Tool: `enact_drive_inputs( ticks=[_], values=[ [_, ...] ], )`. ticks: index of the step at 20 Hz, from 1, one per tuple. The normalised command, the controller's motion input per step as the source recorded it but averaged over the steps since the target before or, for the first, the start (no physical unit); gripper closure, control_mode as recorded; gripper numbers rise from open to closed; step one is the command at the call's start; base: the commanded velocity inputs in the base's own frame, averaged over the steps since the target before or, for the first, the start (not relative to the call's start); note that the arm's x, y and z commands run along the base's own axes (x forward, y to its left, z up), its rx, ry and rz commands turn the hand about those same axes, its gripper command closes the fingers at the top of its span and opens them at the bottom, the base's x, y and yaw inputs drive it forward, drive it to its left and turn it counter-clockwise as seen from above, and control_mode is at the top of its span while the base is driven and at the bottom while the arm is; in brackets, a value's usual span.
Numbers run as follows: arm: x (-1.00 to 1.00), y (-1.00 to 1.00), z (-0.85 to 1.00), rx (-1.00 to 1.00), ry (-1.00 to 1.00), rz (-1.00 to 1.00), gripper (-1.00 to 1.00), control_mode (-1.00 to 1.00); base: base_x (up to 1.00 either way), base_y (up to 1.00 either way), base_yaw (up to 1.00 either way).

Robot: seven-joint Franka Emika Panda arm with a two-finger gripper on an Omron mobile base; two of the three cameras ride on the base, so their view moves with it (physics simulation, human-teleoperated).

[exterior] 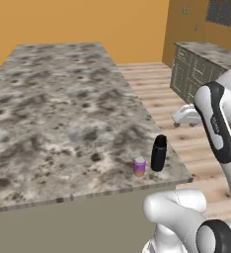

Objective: Pick the can, water bottle from the counter and place them in the open cabinet.

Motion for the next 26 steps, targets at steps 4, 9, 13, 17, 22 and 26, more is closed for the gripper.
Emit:
enact_drive_inputs(
  ticks=[4,9,13,17,22,26],
  values=[
    [-0.26,-0.19,-0.33,0.13,-0.14,0.23,-1.0,-1.0,0.0,0.0,0.0],
    [-0.14,-0.17,-0.3,0.15,-0.18,0.26,-1.0,-1.0,0.0,0.0,0.0],
    [0.09,-0.14,-0.27,0.13,-0.16,0.3,-1.0,-1.0,0.0,0.0,0.0],
    [0.32,-0.1,-0.28,0.11,-0.1,0.3,-1.0,-1.0,0.0,0.0,0.0],
    [0.38,-0.19,-0.39,0.06,-0.07,0.18,-1.0,-1.0,0.0,0.0,0.0],
    [0.08,-0.04,-0.43,0.03,-0.23,0.2,-1.0,-1.0,0.0,0.0,0.0]
  ],
)
